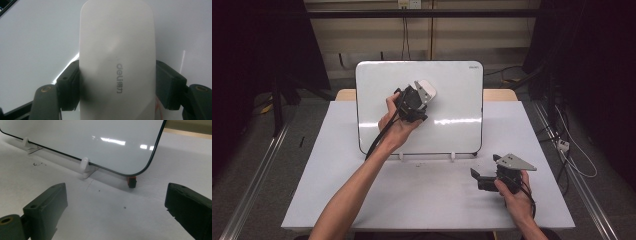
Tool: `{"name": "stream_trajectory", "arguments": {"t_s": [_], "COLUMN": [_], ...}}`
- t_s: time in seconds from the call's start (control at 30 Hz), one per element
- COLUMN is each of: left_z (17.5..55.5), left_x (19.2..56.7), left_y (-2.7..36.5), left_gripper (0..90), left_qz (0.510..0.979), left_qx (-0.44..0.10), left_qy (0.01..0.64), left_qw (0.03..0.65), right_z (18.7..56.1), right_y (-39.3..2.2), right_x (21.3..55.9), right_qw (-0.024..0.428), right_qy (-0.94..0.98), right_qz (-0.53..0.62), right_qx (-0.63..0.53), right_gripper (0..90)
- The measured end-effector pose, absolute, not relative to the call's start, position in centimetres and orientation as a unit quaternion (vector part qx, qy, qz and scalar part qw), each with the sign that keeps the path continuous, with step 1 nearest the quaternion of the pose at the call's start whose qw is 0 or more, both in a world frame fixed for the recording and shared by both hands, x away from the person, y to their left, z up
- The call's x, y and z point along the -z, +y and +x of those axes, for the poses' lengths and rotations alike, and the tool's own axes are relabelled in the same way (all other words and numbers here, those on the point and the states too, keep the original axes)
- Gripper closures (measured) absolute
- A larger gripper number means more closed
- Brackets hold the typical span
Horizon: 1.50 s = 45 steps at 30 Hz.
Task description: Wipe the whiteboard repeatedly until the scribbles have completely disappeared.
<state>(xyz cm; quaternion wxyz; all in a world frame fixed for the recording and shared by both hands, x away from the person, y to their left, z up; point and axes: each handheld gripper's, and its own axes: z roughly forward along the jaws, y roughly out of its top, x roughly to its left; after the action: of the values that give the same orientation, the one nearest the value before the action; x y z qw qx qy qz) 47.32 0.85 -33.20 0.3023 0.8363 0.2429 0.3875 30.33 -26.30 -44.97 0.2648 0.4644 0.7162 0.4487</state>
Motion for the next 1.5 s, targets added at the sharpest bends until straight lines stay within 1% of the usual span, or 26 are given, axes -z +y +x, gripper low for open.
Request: {"name": "stream_trajectory", "arguments": {"t_s": [0.27,0.6,0.73,0.93,1.03,1.13,1.33,1.5], "left_z": [46.3,44.1,43.7,43.4,43.7,44.1,45.3,46.4], "left_x": [34.3,36.3,36.9,37.0,36.9,36.3,35.0,33.8], "left_y": [-1.1,-4.1,-4.9,-4.6,-4.4,-4.0,-2.4,-0.2], "left_gripper": [30.9,30.9,30.9,31.0,31.1,31.1,31.1,31.1], "left_qz": [0.844,0.858,0.857,0.863,0.864,0.868,0.863,0.852], "left_qx": [-0.389,-0.396,-0.397,-0.393,-0.381,-0.383,-0.384,-0.387], "left_qy": [0.218,0.172,0.168,0.146,0.147,0.141,0.159,0.188], "left_qw": [0.300,0.279,0.281,0.283,0.294,0.281,0.286,0.298], "right_z": [30.3,30.5,30.5,30.5,30.5,30.5,30.4,30.4], "right_y": [-26.3,-26.2,-26.2,-26.2,-26.2,-26.3,-26.5,-26.5], "right_x": [44.9,44.9,45.0,45.0,45.0,45.0,45.0,45.0], "right_qw": [0.265,0.265,0.265,0.263,0.265,0.264,0.264,0.265], "right_qy": [0.716,0.717,0.718,0.717,0.718,0.718,0.716,0.717], "right_qz": [0.464,0.461,0.462,0.463,0.461,0.461,0.462,0.461], "right_qx": [-0.450,-0.450,-0.449,-0.449,-0.449,-0.450,-0.451,-0.451], "right_gripper": [4.4,4.4,4.4,4.3,4.4,4.4,4.3,4.4]}}
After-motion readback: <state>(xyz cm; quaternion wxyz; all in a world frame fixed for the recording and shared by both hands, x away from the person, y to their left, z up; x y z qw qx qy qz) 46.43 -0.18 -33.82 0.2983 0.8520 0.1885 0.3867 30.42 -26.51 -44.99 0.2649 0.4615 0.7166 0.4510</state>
